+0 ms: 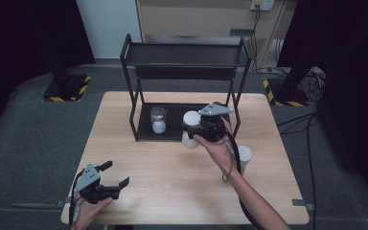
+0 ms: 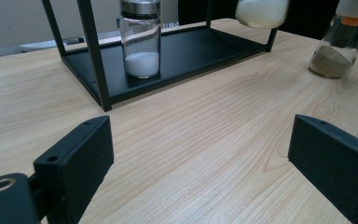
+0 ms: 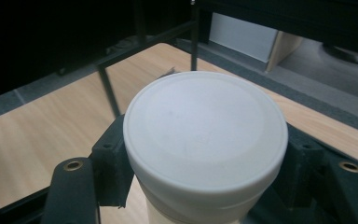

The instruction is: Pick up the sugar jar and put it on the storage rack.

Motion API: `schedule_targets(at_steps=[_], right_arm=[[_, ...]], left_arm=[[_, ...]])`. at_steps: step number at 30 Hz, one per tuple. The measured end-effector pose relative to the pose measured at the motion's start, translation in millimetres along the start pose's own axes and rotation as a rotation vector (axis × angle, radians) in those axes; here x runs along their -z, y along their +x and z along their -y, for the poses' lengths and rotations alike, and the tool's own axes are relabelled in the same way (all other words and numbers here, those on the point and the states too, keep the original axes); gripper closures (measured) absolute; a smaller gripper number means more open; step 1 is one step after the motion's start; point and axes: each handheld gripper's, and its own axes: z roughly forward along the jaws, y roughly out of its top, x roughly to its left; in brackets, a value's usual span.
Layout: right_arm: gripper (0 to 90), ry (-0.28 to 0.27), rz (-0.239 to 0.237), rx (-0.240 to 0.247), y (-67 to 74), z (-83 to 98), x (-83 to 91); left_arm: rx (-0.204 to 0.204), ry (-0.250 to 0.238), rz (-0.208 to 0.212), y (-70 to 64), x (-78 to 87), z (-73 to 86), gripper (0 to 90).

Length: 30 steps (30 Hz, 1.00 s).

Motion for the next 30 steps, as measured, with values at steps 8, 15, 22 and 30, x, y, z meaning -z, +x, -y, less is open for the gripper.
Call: schedule_targets(at_steps=[8,15,22,30], right_arm=[[33.7,0.005,0.056,-0.012,-5.4,-11.9,-27.2],[33.7,0.015,0.111,-0.025,-11.6,-14.5,-54.7],[33.7,0.011,0.121,-0.048,-20.0,-9.0,-71.5],[33.7,0.022,0.125,-0.061,-23.7,1.1,-92.2]], left_arm=[[-0.005,0.001,0.003,0.0,-0.4,-0.1,5.9],[-0.001,-0.002,0.004,0.4,0.1,0.4,5.9],[-0.005,0.002,0.009,0.8,-0.7,0.2,6.0],[-0.003,0.002,0.009,1.0,-0.3,0.6,6.0]])
